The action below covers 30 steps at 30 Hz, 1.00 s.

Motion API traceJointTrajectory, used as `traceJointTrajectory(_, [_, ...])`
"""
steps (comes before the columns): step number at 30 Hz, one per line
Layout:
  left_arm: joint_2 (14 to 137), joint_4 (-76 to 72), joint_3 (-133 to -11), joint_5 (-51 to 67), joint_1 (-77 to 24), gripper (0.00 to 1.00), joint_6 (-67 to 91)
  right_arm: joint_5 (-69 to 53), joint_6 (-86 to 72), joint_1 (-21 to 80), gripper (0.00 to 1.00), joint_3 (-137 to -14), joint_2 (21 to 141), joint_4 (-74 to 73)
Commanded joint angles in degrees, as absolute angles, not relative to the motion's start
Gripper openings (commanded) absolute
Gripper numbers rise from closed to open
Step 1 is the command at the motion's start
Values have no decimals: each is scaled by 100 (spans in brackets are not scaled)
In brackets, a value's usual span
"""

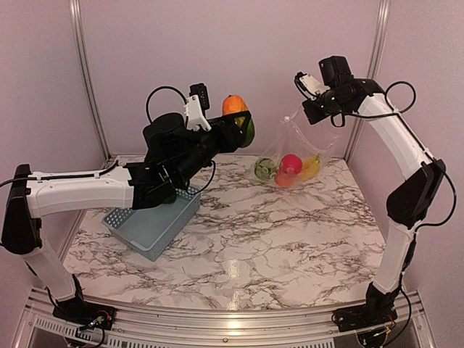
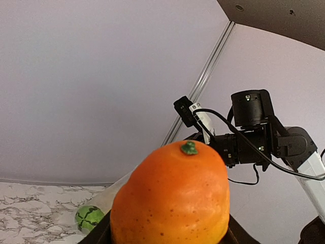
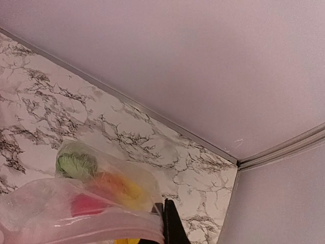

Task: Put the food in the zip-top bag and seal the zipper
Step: Place the fake vegetable in the bin.

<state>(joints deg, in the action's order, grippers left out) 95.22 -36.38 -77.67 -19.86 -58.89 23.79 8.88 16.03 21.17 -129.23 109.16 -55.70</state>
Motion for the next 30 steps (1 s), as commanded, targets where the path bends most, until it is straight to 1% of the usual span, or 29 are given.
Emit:
traceJointTrajectory(1, [9373, -3578, -7625, -2120, -5906, 37, 2263, 810, 1496, 2095, 0, -12873, 10758, -5516])
traceJointTrajectory(6, [9249, -3561, -7464, -2318, -5906, 37, 2276, 84, 1446, 2194, 0, -12151, 10601, -5740])
traceJointTrajectory(10, [9144, -3605, -7323, -2424, -5906, 37, 2316, -911, 1534, 2468, 0, -12033, 10676, -6062])
traceJointTrajectory(13, [9132, -3642, -7233, -2495, -5906, 37, 2423, -1356, 1528, 2701, 0, -11998, 10743, -6140])
traceJointTrajectory(16, [9176, -3716, -7176, -2502, -5906, 37, 2587, -1599, 1408, 2830, 0, -12074, 10811, -6128])
traceJointTrajectory(21, [9375, -4321, -7018, -2414, -5906, 37, 2728, -2103, 1095, 2878, 0, -12441, 11001, -6132])
traceJointTrajectory(26, [9987, -4418, -7487, -2105, -5914, 36, 2574, -2614, 812, 2891, 0, -12627, 11175, -6053])
traceJointTrajectory(30, [10513, -4363, -7971, -1931, -5915, 36, 2597, -2594, 773, 2899, 0, -12868, 11359, -6038])
